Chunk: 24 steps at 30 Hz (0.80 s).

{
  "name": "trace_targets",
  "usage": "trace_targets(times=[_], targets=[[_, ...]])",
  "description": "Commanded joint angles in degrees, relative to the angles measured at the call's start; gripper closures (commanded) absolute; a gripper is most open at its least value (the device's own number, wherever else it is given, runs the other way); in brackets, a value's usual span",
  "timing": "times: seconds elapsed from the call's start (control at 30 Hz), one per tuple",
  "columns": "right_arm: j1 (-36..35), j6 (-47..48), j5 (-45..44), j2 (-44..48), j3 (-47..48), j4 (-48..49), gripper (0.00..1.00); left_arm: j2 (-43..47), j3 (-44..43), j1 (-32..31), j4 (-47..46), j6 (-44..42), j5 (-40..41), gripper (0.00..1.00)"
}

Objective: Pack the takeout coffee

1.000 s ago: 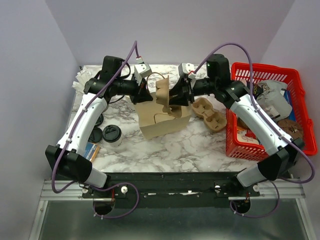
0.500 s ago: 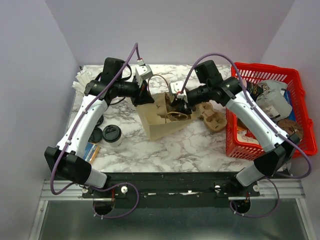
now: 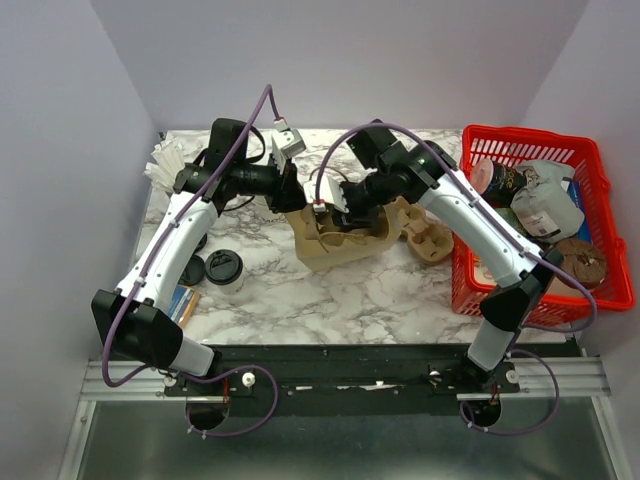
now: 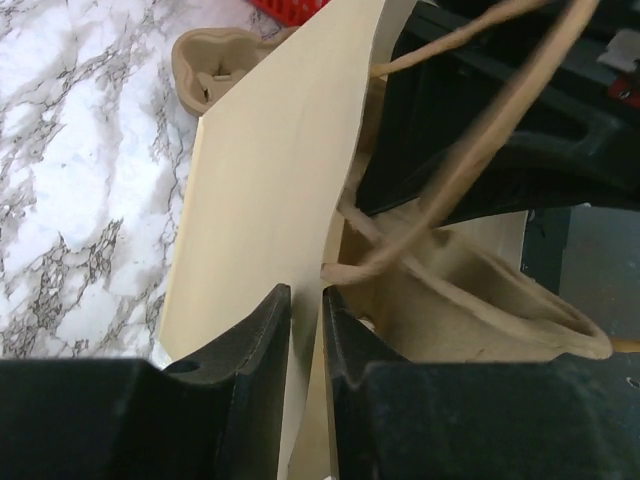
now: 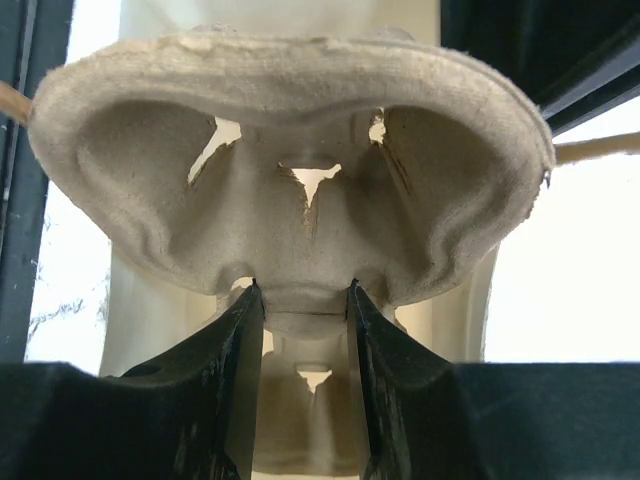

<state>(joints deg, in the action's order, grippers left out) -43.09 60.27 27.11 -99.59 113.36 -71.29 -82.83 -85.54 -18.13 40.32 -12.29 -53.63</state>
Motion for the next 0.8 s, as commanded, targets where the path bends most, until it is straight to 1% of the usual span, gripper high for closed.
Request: trace_targets(times=[0.0, 0.07, 0.13, 0.2, 0.3, 0.43, 0.53, 0.77], targets=[[-1.8, -4.7, -7.9, -3.7, 6.6, -6.1, 0.86, 1.4, 1.9, -0.3, -4.6, 5.3, -1.9, 0.71], [-1.8, -5.9, -8.4, -3.8, 7.7, -6.2, 0.87, 1.4, 2.0, -0.3, -5.5, 6.2, -1.7, 0.71], [-1.8, -6.2, -8.9, -3.0, 6.8, -5.4, 0.88, 1.2, 2.0, -0.3, -5.6, 6.5, -1.5, 0.71], [-1.8, -7.4, -11.0, -1.2, 4.2, -3.1, 0.89, 0.9, 1.5, -0.3, -5.6, 6.6, -1.3, 0.72], [-1.8, -7.4, -14.3, -1.1, 3.3, -3.9, 0.89, 0.8, 1.3, -0.2, -5.9, 7.4, -1.0, 0.73], [-1.8, -6.5, -18.0, -2.8, 3.4, -7.1, 0.90, 1.3, 1.7, -0.3, -6.5, 7.5, -0.2, 0.64], [-1.8, -5.9, -20.3, -3.2, 2.1, -7.6, 0.90, 1.4, 1.9, -0.3, -6.6, 7.5, 0.0, 0.59], [-1.8, -5.3, -22.3, -4.6, 2.5, -9.1, 0.90, 1.1, 1.5, -0.3, -5.9, 6.2, 1.5, 0.56]])
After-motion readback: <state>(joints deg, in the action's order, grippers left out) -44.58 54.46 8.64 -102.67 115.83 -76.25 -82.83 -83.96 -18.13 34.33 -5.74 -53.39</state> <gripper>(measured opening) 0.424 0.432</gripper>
